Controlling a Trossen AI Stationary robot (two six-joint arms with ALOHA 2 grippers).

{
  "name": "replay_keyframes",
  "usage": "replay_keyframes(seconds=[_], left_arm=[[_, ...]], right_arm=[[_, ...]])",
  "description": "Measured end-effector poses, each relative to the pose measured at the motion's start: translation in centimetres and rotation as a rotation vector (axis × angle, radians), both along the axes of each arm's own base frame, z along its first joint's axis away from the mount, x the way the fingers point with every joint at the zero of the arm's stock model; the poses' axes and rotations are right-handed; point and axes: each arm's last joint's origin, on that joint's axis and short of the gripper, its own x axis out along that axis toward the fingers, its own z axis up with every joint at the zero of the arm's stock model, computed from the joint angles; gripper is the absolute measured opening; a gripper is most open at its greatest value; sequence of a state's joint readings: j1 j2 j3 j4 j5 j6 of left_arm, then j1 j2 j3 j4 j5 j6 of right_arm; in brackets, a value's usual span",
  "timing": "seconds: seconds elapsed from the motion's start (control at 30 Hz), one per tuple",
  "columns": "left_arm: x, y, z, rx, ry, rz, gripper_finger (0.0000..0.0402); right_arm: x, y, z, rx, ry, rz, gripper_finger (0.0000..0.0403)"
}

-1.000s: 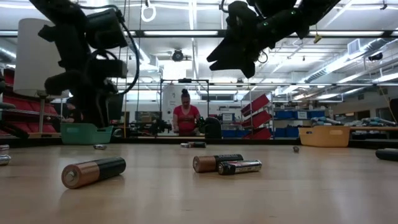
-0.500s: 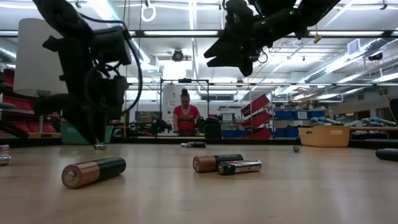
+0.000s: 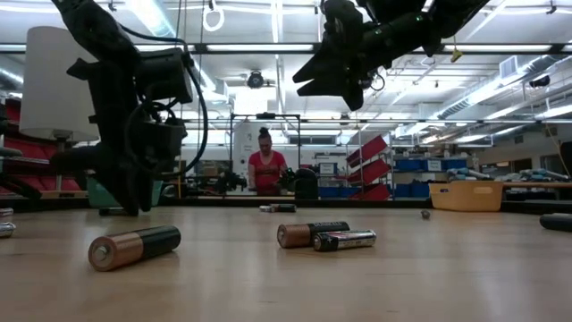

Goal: Sort batteries
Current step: Put the silver battery into the yellow bin

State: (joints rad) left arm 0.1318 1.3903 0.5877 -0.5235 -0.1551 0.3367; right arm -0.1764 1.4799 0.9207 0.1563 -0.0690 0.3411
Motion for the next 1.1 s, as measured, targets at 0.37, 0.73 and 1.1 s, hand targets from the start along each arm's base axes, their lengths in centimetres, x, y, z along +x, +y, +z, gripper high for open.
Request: replay_keyframes(seconds=[0.37,0.73,1.1], left_arm=[[2.6,0.6,5.5,-0.050,-0.187,0.395,0.0084],[0.2,0.4,5.3,-0.223,-0.201,0.909,0.0093],[-0.7,0.2,3.6,-0.280,-0.149,0.970,0.0184]], right_arm=[[-0.2,-0.9,0.0,0.009,-0.002,-0.002,0.0152],[-0.2,-1.5,0.2,0.017,-0.029,0.010,0.0152],[-0.1,-1.0,0.2,0.023,-0.033,0.040,0.0152]])
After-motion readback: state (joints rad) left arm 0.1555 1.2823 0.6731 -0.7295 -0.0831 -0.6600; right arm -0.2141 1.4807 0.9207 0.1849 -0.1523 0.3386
